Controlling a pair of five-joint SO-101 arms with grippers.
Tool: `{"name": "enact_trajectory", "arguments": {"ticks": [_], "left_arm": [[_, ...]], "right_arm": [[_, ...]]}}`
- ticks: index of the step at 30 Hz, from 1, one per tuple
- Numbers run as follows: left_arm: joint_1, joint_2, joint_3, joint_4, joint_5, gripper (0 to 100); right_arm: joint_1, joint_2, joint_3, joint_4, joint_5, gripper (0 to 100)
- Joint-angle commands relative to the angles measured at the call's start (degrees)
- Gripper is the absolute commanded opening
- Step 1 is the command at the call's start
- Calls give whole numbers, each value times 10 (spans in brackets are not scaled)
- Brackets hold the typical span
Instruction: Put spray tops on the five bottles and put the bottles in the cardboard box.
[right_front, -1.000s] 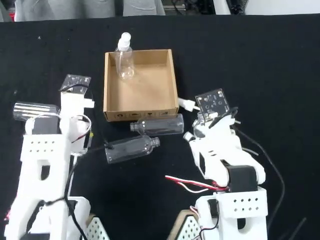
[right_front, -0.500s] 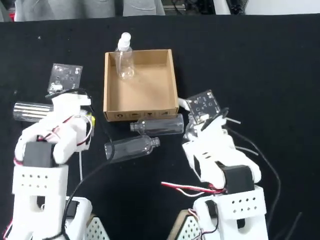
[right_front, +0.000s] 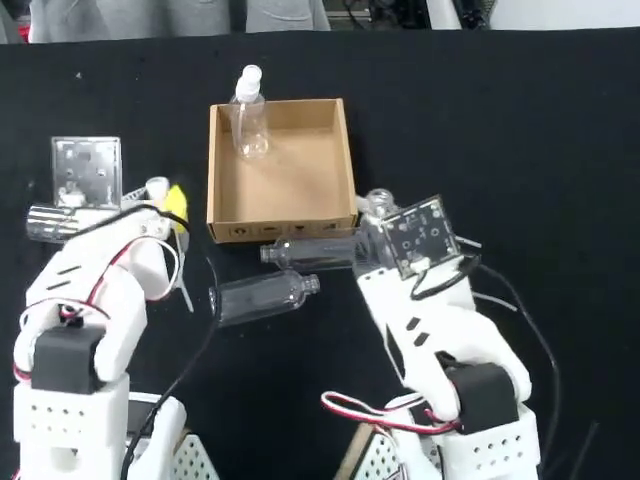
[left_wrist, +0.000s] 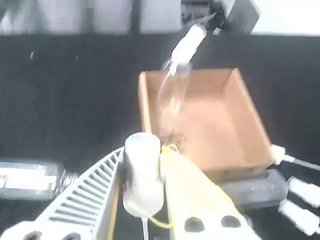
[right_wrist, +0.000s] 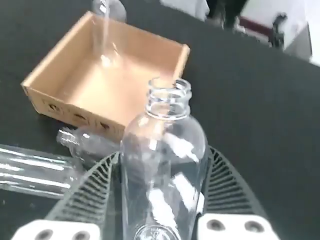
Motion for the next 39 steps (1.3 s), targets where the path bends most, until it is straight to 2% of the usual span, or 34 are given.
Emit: {"name": "enact_trajectory", "arguments": {"ticks": [1,6,11,21,27,33,39], "left_arm": [[16,-28,-37,-38,8,29],[17,-49,-37,-63,11,29],[15,-73,-34,-67,67,29],[14,-120,-34,-149,130,29],[14,-159,-21,-135,173,29],[14,-234,25,-137,178,29],[14,-293,59,-137,178,29]], "right_arm": [[-40,-7,-9,-42,1,123],[-79,-7,-8,-62,-4,123],[-119,-13,34,-62,-4,123],[-122,-14,65,-62,-4,123],[-161,-17,83,-62,0,123],[-192,-81,124,-61,2,123],[-222,-163,176,-62,40,119]]}}
